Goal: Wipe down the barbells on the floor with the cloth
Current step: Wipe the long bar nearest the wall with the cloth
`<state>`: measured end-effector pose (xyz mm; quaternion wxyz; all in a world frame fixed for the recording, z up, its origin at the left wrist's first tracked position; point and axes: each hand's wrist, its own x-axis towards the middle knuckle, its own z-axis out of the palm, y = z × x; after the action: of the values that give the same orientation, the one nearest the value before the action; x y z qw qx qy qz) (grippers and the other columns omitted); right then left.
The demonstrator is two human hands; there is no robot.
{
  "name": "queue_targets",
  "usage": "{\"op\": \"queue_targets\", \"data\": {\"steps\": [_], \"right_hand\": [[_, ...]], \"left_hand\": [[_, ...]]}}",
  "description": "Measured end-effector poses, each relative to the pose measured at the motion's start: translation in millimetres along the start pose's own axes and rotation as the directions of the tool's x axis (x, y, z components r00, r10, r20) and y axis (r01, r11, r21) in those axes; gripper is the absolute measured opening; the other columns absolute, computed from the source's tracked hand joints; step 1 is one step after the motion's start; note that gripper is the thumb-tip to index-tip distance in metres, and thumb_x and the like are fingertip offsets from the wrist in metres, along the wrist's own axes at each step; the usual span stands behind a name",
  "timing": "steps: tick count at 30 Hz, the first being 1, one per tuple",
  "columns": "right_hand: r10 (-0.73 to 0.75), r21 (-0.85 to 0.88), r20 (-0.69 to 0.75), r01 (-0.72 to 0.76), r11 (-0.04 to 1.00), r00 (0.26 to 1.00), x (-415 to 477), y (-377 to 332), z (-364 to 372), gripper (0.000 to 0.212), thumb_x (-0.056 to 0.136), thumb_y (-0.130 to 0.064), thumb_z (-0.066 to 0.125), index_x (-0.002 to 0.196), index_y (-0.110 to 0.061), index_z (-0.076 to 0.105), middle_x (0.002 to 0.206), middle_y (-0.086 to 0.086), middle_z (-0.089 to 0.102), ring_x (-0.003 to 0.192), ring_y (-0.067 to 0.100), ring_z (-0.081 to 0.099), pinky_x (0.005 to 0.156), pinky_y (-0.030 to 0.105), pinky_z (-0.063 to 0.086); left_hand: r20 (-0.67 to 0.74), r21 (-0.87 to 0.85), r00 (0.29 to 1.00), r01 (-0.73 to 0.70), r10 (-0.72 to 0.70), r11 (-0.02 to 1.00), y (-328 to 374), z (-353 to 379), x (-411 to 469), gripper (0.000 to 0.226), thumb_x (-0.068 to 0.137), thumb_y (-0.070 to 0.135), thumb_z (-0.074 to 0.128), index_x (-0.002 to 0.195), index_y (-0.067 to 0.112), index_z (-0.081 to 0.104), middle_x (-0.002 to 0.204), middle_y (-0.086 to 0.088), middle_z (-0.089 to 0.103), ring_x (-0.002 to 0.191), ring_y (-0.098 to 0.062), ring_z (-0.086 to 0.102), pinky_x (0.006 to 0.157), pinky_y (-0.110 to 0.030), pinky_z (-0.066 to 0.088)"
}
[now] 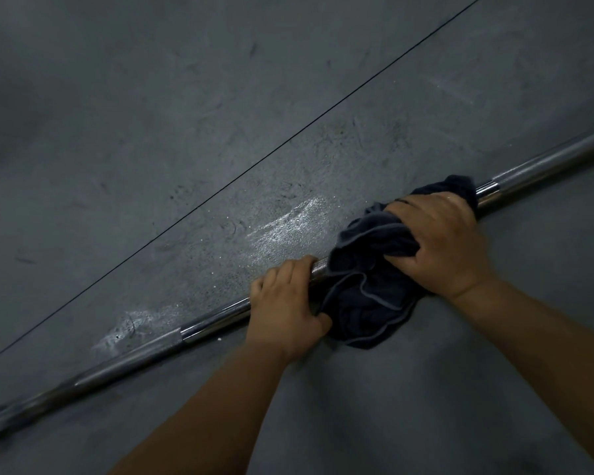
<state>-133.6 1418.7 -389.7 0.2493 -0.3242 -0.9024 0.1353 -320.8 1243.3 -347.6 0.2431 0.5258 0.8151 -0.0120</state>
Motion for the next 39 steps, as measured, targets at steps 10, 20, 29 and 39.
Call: {"op": "queue_targets", "data": {"steps": [10, 20, 29, 39], "right_hand": [[0.267, -0.034, 0.015, -0.266, 0.963, 0.964, 1, 21, -15, 0.046, 0.09, -0.046, 0.054, 0.119, -0.012, 0.066, 0.112, 0.01, 0.067, 0.104, 0.034, 0.062, 0.104, 0.05, 0.039], [-0.054, 0.007, 0.235, 0.053, 0.999, 0.97, -3, -9, -9, 0.06, 0.074, -0.046, 0.067, 0.126, -0.016, 0.064, 0.124, 0.01, 0.064, 0.111, 0.031, 0.06, 0.108, 0.044, 0.038], [0.41, -0.173, 0.141, -0.385, 0.907, 0.901, 7, 50, -49, 0.063, 0.077, -0.053, 0.055, 0.13, -0.021, 0.06, 0.139, 0.006, 0.056, 0.136, 0.032, 0.043, 0.12, 0.05, 0.018], [0.44, -0.148, 0.127, -0.421, 0.895, 0.889, 20, 146, -113, 0.05, 0.074, -0.043, 0.053, 0.113, -0.016, 0.067, 0.111, 0.012, 0.068, 0.106, 0.036, 0.061, 0.1, 0.041, 0.043]], "left_hand": [[-0.02, -0.004, 1.0, -0.022, 0.022, 1.0, 2, -2, 0, 0.086, 0.064, 0.051, 0.062, 0.142, 0.036, 0.03, 0.129, 0.011, 0.044, 0.122, -0.016, 0.039, 0.099, -0.035, 0.024], [-0.249, 0.167, 0.969, 0.046, -0.003, 0.985, 7, 18, 8, 0.059, 0.059, 0.012, 0.07, 0.115, 0.021, 0.057, 0.097, -0.005, 0.059, 0.085, -0.033, 0.058, 0.072, -0.039, 0.036], [0.153, 0.182, 0.984, 0.063, -0.091, 0.981, 16, -18, 8, 0.08, 0.074, 0.023, 0.064, 0.145, 0.023, 0.028, 0.133, -0.006, 0.044, 0.121, -0.03, 0.044, 0.103, -0.043, 0.035], [0.202, 0.154, 0.968, -0.18, 0.148, 0.971, 118, -20, 44, 0.106, 0.072, 0.053, 0.054, 0.154, 0.014, 0.001, 0.158, -0.007, 0.018, 0.143, -0.026, 0.024, 0.116, -0.038, 0.026]]}}
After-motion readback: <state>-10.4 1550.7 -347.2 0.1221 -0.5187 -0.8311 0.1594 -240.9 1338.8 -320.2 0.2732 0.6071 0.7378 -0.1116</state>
